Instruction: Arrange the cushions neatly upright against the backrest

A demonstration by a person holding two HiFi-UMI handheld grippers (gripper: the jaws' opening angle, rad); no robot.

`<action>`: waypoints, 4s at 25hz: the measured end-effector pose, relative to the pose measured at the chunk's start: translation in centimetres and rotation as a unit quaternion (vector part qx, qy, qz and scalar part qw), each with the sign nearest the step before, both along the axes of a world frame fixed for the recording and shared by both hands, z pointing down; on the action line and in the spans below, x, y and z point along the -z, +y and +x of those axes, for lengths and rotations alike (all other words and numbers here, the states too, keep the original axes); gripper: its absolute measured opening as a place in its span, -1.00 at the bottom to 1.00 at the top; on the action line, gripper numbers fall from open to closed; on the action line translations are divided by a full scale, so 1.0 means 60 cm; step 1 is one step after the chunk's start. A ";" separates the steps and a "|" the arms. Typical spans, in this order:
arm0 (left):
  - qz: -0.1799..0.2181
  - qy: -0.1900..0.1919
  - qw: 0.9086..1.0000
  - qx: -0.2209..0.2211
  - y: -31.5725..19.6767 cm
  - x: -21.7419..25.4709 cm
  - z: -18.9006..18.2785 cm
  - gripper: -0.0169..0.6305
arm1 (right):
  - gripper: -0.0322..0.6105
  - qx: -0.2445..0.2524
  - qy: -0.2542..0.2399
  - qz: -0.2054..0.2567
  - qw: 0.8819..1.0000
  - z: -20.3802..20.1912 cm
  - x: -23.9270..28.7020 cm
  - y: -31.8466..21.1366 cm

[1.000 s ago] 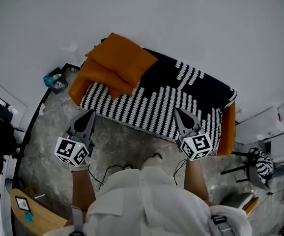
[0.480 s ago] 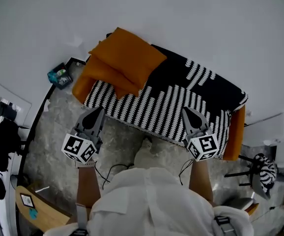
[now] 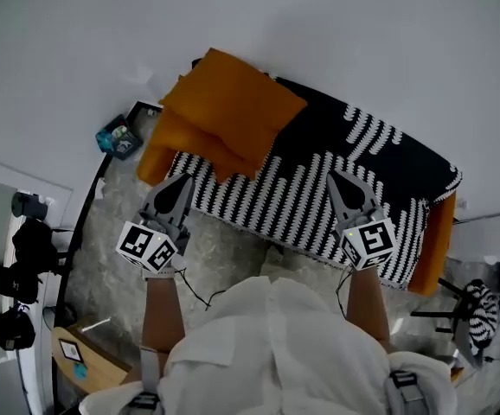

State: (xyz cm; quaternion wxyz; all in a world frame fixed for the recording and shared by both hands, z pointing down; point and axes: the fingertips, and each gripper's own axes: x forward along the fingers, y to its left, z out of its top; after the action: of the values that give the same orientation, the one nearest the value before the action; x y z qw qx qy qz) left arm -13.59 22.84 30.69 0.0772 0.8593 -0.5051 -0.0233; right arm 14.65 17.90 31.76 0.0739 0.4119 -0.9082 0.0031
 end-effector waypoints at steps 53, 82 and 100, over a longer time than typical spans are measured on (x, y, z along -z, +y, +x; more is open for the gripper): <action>-0.135 -0.408 0.744 -0.512 -0.757 -0.357 -0.068 -0.08 | -0.22 0.019 0.136 -0.228 0.964 -0.277 -0.307 -0.561; -0.191 -0.659 0.520 -0.509 -0.897 -0.653 -0.131 0.06 | -0.03 0.125 0.356 -0.372 0.848 -0.303 -0.657 -0.677; -0.208 -0.634 0.567 -0.483 -0.872 -0.574 -0.135 -0.88 | -0.86 0.103 0.360 -0.358 0.855 -0.306 -0.594 -0.643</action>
State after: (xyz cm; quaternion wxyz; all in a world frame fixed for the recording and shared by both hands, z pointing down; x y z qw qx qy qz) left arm -21.71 -29.47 65.12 -0.0858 0.7302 0.0745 0.6737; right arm -3.69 -20.65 67.37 0.5381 0.2334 -0.7916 0.1714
